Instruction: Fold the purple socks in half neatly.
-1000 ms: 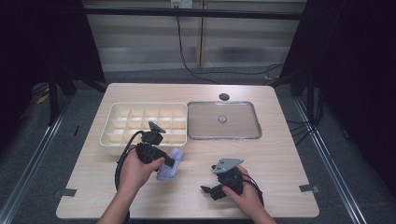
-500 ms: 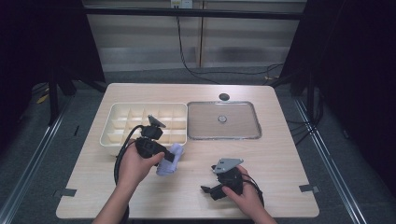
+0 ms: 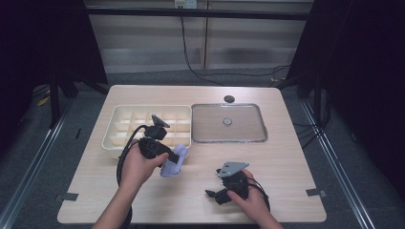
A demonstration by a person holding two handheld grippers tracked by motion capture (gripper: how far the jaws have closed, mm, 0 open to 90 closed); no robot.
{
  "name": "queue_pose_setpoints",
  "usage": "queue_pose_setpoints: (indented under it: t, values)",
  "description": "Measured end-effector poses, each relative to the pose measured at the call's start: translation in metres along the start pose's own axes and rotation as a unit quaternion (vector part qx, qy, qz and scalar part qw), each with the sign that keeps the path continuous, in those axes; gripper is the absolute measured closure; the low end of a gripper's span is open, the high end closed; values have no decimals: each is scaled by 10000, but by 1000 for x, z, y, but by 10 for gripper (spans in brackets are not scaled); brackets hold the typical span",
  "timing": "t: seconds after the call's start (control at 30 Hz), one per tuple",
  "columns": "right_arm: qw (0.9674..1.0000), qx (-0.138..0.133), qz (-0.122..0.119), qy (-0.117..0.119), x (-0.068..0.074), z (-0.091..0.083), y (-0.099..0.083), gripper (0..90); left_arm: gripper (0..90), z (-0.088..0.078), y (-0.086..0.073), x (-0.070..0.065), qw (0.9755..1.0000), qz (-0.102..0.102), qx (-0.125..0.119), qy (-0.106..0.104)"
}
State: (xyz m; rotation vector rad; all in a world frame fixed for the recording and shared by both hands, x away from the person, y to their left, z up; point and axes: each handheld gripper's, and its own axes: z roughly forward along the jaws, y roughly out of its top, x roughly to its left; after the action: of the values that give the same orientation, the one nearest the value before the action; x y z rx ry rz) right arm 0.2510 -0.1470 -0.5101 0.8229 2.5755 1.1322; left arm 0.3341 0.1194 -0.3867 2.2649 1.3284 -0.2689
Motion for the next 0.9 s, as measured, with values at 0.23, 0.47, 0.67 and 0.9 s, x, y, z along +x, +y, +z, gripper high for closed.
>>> queue_pose_setpoints:
  t: [0.23, 0.47, 0.67, 0.9]
  values:
    - [10000, 0, 2, 1, 0, 0, 0, 146, 738, -3, 3, -3, 10000, 8, -50, 0]
    - [10000, -1, 1, 0, 0, 0, 0, 146, 738, -5, 5, -2, 10000, -3, -75, 7]
    - [10000, 0, 2, 0, 0, 0, 0, 146, 738, -5, 6, -1, 10000, 3, -72, -9]
    - [10000, -2, 2, 0, 0, 0, 0, 146, 739, -9, 12, 0, 10000, -10, -99, -1]
